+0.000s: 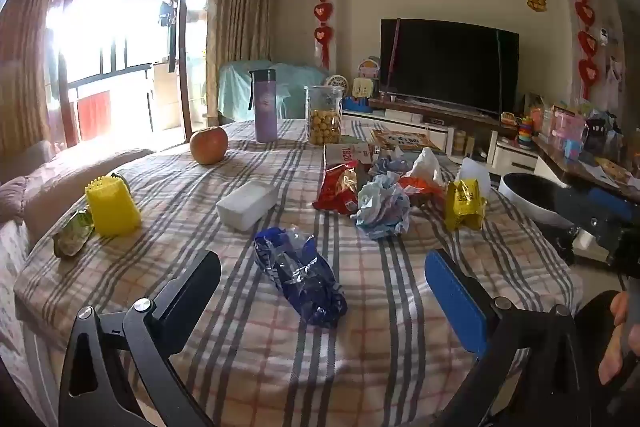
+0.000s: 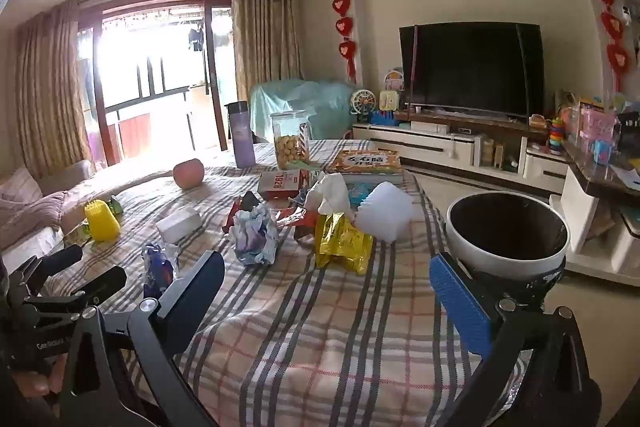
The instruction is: Collect trash
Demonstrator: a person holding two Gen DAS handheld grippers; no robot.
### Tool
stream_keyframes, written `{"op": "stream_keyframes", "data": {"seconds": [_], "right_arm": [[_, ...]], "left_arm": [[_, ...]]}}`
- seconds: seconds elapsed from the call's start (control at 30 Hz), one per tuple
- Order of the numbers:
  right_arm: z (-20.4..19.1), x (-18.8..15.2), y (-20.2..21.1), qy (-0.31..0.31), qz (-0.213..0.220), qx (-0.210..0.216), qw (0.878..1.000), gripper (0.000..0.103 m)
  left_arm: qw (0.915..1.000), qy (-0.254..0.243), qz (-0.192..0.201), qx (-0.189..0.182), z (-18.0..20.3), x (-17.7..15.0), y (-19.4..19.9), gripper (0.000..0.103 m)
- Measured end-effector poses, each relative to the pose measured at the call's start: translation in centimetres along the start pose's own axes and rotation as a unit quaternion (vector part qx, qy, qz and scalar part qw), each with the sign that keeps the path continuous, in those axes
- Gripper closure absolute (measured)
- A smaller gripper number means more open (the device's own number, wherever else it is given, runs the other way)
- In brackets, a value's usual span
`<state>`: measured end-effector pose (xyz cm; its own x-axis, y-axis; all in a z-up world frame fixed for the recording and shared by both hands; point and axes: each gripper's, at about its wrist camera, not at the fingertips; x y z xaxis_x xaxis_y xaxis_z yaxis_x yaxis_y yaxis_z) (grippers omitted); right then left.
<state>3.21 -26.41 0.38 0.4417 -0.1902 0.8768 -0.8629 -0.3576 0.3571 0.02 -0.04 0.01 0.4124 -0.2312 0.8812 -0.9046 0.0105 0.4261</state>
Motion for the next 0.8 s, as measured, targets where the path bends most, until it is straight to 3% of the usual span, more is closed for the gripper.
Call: {"op": "stream_keyframes", "data": {"seconds": [0.23, 0.8], "right_arm": [[0.1, -0.3, -0.3, 0.001, -0.01, -0.002, 1.0, 0.0], [1.0, -0.3, 0.7, -0.014, -0.001, 0.002, 1.0, 0.0]], "left_arm": [[0.9996, -0.024, 0.01, 0.007, 1.0, 0.3, 1.3, 0.001], [0.9999, 0.001, 0.012, 0.006, 0.2, 0.4, 1.3, 0.001]]}}
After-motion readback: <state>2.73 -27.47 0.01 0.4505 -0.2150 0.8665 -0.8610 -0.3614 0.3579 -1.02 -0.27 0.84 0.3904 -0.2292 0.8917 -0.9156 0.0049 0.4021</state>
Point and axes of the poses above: each gripper's, at about its wrist camera, not at the fingertips, and y roughly against the way its jaws point, z to its right, x to its top, and after that the axes turned 15 degrees about -y, right-handed
